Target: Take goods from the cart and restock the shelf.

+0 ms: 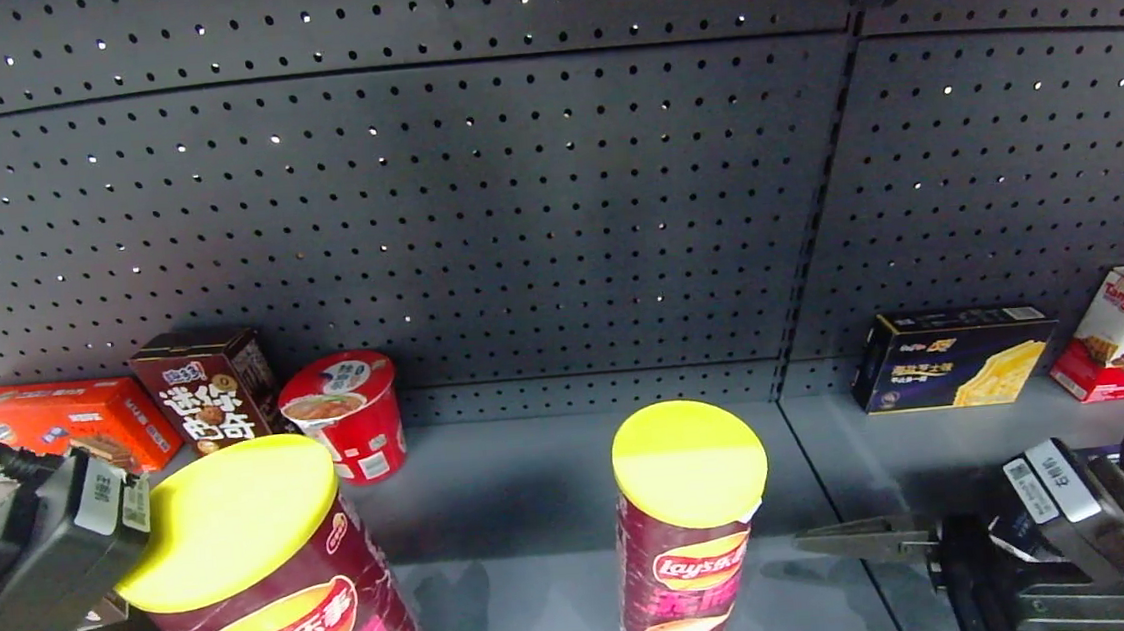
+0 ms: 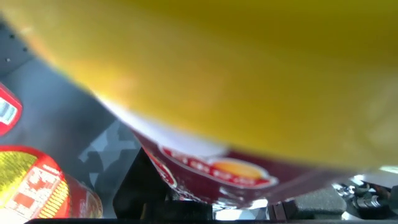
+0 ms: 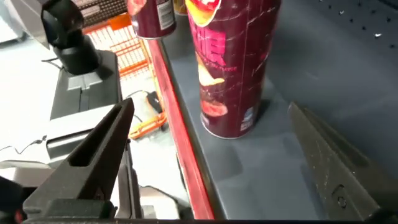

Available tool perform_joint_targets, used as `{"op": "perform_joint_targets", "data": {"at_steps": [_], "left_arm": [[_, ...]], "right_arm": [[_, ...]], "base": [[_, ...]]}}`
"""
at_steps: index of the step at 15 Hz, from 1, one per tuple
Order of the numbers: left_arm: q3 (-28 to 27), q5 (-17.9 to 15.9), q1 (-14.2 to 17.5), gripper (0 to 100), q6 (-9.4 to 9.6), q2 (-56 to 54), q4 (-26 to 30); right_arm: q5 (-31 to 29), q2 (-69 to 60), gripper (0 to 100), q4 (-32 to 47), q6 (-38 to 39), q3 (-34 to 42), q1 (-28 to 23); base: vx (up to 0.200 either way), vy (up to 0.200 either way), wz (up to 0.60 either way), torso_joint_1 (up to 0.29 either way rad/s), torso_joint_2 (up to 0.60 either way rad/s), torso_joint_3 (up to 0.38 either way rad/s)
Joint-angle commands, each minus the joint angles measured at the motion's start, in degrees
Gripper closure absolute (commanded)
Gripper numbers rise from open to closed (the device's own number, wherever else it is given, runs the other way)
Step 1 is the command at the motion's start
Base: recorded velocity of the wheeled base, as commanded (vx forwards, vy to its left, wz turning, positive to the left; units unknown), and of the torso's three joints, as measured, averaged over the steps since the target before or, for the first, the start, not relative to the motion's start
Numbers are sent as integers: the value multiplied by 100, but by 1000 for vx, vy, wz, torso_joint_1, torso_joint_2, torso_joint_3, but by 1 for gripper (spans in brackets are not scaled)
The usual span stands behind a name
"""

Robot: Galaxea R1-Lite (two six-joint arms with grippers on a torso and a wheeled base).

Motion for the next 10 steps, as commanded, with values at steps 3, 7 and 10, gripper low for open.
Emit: {"op": "perform_joint_targets", "data": {"at_steps": [3, 7, 10], "left_arm": [[-449, -17, 1, 100, 8, 397, -23], [-844, -8, -8, 100, 25, 836, -23], [-1152, -43, -104, 100, 87, 1214, -23]], "right_arm": [[-260, -958, 0, 1287, 1, -644, 57], [-647, -1784, 0, 2474, 1, -1145, 39], [-884, -2250, 0, 3151, 9, -1391, -5]], "base": [[0, 0, 0, 0, 0, 0], [0, 0, 0, 0, 0, 0], [0, 0, 0, 0, 0, 0]]}}
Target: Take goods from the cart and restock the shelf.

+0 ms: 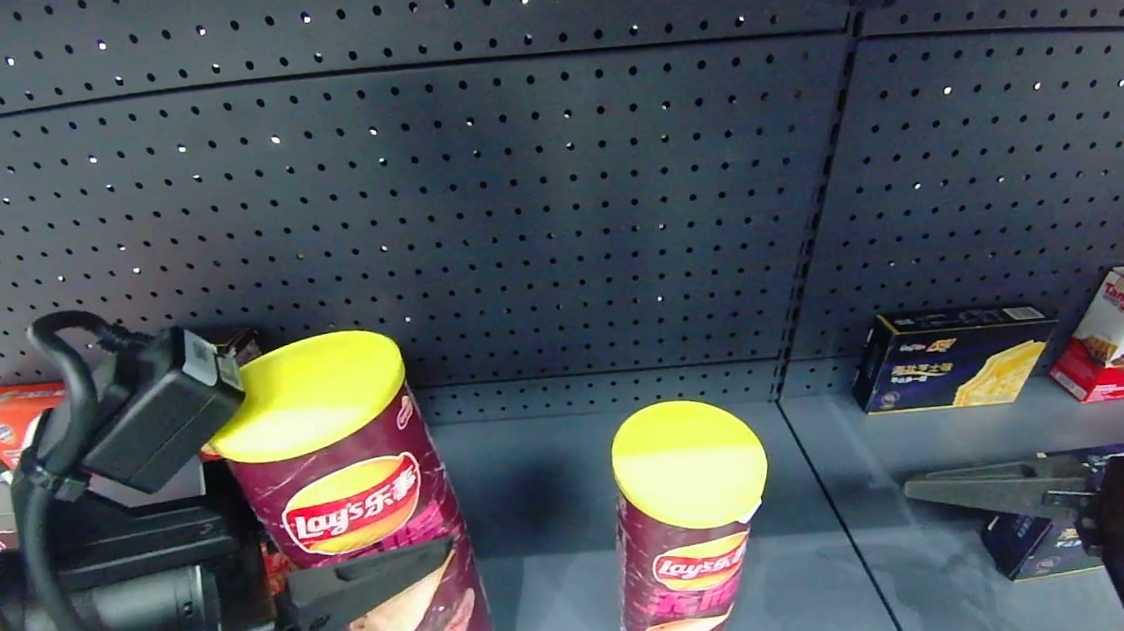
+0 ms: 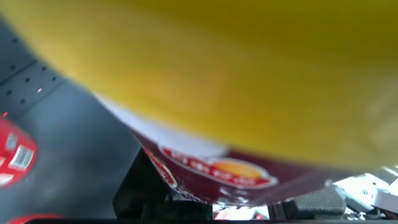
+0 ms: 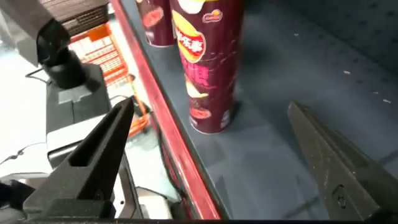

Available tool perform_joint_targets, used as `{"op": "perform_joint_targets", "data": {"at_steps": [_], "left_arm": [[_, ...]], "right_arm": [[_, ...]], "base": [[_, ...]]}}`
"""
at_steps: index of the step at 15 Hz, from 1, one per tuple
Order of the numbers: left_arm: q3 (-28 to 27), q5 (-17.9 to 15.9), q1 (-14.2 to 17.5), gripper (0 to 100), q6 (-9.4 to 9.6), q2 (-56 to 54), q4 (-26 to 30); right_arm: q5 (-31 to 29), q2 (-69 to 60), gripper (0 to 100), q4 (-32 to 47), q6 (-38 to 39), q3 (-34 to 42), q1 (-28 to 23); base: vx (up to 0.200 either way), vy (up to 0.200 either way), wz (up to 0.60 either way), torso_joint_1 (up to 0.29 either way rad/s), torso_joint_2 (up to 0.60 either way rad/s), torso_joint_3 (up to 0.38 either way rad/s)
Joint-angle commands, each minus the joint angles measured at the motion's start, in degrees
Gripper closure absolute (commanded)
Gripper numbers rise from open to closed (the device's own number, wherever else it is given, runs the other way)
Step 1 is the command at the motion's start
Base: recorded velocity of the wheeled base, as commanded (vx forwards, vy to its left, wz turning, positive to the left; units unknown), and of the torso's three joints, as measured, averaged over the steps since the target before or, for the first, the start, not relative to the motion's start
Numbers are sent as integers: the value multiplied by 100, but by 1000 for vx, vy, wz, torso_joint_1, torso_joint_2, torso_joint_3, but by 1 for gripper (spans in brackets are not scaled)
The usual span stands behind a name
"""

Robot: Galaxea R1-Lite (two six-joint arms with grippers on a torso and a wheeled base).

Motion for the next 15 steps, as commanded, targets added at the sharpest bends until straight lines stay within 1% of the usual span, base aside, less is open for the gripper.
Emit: {"op": "perform_joint_targets", "data": {"at_steps": [1, 3, 4, 6, 7, 8, 9, 10, 11, 13, 14, 15], "left_arm": [[-301, 27, -62, 100, 21, 421, -17], [-600, 1, -70, 100, 4, 755, -211], [-811, -8, -9, 100, 4, 993, -457], [-1110, -52, 114, 100, 48, 1467, -553], [-1189, -78, 123, 100, 215, 1678, -659], [-1189, -175, 141, 100, 382, 1854, -852], [-1215, -421, 167, 100, 399, 2039, -1037], [-1285, -711, 299, 100, 417, 2249, -1283], [-1382, -799, 360, 100, 417, 2452, -1432], [-1716, -869, 396, 100, 461, 2830, -1503], [-1901, -940, 396, 100, 531, 3023, -1503], [-2103, -1036, 396, 100, 680, 3243, -1503]], "right_arm": [[-82, -447, 0, 199, 7, -218, -44], [-451, -438, 0, 199, 7, -332, -27], [-557, -447, 0, 199, 34, -368, -18], [-574, -429, 0, 164, 262, -403, -27], [-574, -421, 0, 120, 271, -403, -36], [-574, -429, 0, 93, 271, -403, -36], [-574, -438, 0, 93, 280, -394, -36], [-574, -438, 0, 85, 289, -394, -36], [-574, -429, 0, 58, 289, -385, -36], [-574, -429, 0, 58, 297, -368, -36], [-574, -438, 0, 58, 297, -350, -36], [-574, -447, 0, 58, 297, -350, -36]], "base": [[0, 0, 0, 0, 0, 0], [0, 0, 0, 0, 0, 0], [0, 0, 0, 0, 0, 0], [0, 0, 0, 0, 0, 0], [0, 0, 0, 0, 0, 0], [0, 0, 0, 0, 0, 0], [0, 0, 0, 0, 0, 0], [0, 0, 0, 0, 0, 0], [0, 0, 0, 0, 0, 0], [0, 0, 0, 0, 0, 0], [0, 0, 0, 0, 0, 0], [0, 0, 0, 0, 0, 0]]}}
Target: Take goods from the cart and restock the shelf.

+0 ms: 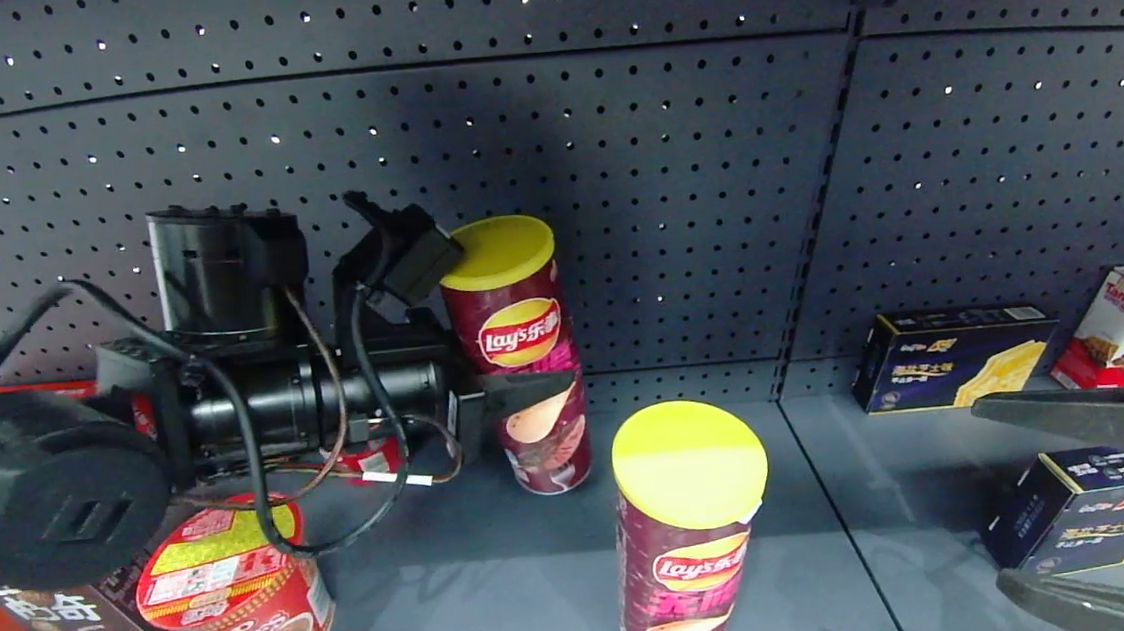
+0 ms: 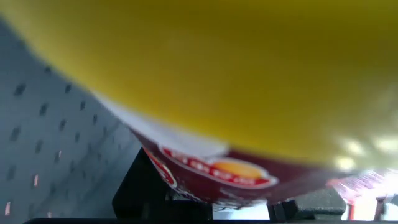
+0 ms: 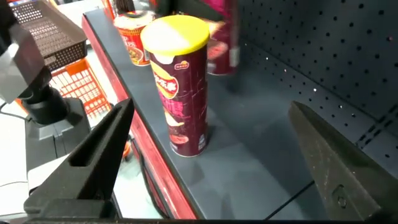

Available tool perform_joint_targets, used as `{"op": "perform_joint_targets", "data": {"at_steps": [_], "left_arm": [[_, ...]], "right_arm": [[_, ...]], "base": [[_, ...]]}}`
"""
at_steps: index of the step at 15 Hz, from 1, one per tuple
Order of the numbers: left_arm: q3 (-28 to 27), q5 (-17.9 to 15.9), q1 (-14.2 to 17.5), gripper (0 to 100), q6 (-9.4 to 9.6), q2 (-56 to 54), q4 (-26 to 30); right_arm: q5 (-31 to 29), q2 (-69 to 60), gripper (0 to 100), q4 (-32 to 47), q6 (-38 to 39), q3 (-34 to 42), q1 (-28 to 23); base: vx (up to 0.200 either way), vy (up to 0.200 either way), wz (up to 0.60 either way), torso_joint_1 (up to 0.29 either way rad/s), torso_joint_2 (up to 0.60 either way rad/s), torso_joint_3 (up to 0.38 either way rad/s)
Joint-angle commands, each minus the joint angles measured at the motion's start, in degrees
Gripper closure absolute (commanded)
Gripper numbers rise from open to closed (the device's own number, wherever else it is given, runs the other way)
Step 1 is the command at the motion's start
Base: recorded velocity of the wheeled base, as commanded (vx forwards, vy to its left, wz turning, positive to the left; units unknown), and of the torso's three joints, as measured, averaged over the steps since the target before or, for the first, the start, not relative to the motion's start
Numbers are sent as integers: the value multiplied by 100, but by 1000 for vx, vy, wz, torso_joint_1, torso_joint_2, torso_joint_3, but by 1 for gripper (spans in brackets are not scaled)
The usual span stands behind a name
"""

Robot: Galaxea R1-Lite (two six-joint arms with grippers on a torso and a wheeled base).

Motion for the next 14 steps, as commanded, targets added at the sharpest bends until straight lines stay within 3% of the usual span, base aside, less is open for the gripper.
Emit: {"op": "perform_joint_targets", "data": {"at_steps": [1, 4, 7, 14], "left_arm": [[-453, -205, 15, 100, 250, 691, -6], [-787, -601, -11, 100, 452, 1043, -6], [-954, -671, -11, 100, 593, 1262, -6], [-1200, -786, -64, 100, 610, 1596, -14]], "right_arm": [[3, 11, 0, -1, -1, -10, 3], [12, 64, 0, -45, -1, -54, 3], [12, 38, 0, -81, -1, 16, 12], [21, 20, 0, -89, 34, 51, 30]], "base": [[0, 0, 0, 0, 0, 0], [0, 0, 0, 0, 0, 0], [0, 0, 0, 0, 0, 0], [0, 0, 0, 0, 0, 0]]}}
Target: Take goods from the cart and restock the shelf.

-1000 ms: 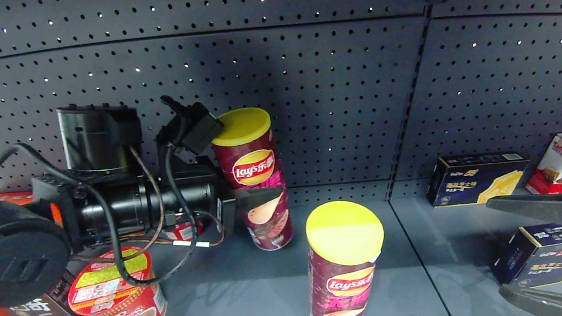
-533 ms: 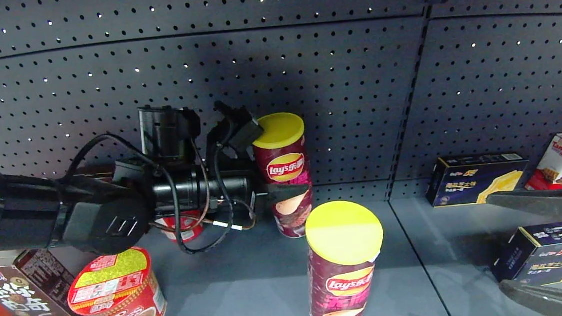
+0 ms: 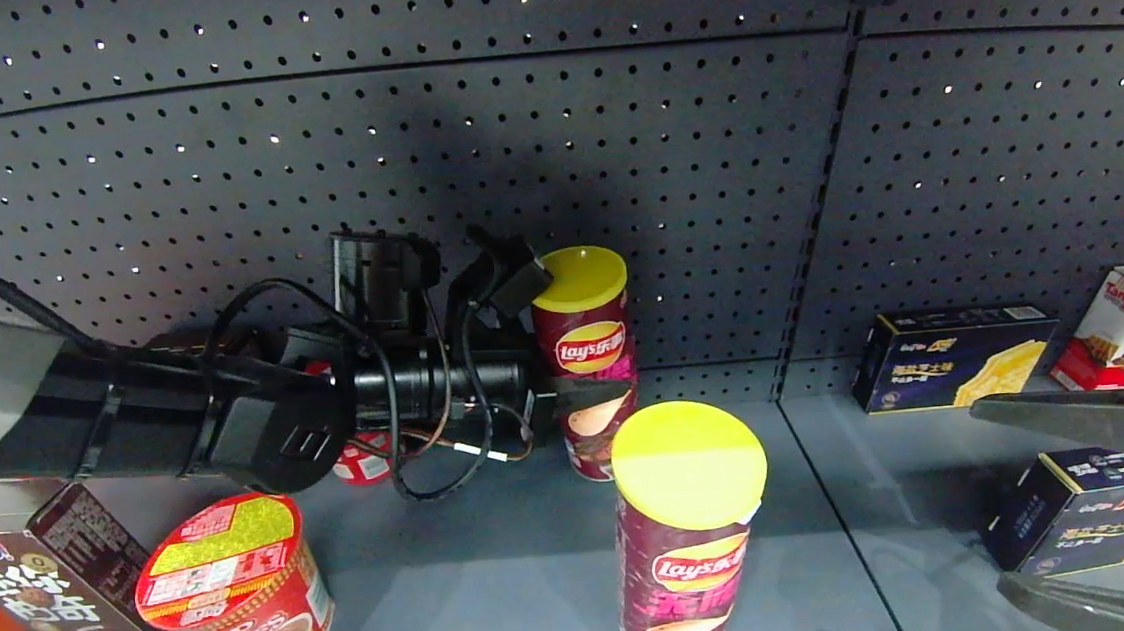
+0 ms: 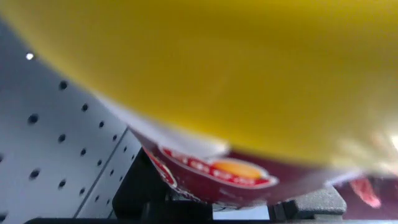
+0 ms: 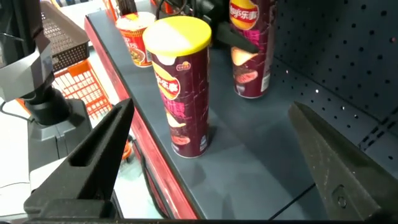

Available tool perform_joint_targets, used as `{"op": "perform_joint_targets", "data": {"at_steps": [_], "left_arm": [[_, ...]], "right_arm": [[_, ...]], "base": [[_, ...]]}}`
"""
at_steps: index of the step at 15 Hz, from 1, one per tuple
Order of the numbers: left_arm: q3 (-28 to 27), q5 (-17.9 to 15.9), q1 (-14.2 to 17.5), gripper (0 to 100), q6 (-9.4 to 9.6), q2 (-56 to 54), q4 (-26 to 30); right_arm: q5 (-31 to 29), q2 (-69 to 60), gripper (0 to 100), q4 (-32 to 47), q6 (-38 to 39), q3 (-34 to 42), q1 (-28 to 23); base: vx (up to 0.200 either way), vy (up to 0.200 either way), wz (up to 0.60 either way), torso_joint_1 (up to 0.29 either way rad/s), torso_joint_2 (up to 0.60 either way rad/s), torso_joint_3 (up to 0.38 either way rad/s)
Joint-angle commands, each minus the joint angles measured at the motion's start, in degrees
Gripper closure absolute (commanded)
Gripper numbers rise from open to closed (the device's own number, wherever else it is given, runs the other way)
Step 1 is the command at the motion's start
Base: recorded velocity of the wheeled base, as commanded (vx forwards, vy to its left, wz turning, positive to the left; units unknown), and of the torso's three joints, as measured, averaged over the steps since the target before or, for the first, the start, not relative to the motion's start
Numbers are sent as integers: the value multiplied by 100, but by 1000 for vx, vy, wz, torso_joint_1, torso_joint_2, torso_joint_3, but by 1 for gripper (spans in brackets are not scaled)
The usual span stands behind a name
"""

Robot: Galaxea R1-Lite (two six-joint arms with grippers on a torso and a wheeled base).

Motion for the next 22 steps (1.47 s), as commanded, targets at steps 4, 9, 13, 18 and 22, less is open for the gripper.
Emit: {"op": "perform_joint_targets", "data": {"at_steps": [4, 9, 13, 18, 22], "left_arm": [[-281, -3, -30, 100, -10, 352, -3], [-351, 6, -136, 100, -19, 475, 5], [-351, 15, -197, 100, -28, 510, 5], [-351, 50, -206, 0, -54, 519, 5], [-334, 50, -206, 0, -37, 501, 5]], "right_arm": [[3, 4, 0, -3, -13, 42, 3], [11, -4, 0, -3, -4, 113, 3], [3, -13, 0, -12, -4, 130, 3], [3, -22, 0, -12, -4, 174, 12], [3, -13, 0, -12, -4, 201, 3]], "base": [[0, 0, 0, 0, 0, 0], [0, 0, 0, 0, 0, 0], [0, 0, 0, 0, 0, 0], [0, 0, 0, 0, 0, 0], [0, 0, 0, 0, 0, 0]]}}
